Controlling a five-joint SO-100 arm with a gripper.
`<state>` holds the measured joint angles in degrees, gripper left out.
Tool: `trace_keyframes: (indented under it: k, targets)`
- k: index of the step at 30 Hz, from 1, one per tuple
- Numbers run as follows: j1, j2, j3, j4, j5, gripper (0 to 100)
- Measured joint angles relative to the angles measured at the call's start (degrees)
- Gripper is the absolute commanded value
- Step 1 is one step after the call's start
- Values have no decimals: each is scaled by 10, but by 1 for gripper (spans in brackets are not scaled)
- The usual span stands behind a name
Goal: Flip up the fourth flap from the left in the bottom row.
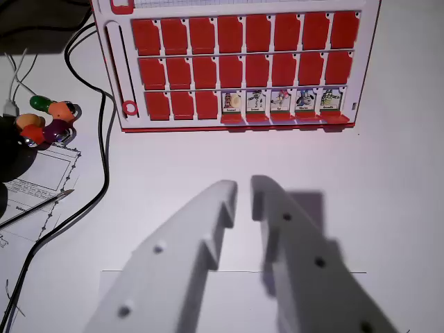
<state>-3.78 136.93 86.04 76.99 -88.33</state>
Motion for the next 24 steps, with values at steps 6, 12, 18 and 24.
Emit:
trace_keyframes:
  k: [6, 12, 18, 24]
  targets:
    - [4, 0, -4, 0, 0, 2]
    - [9, 0, -5, 0, 0, 2]
    - [10, -4, -6, 0, 10, 2]
    - [10, -67, -62, 34, 38, 2]
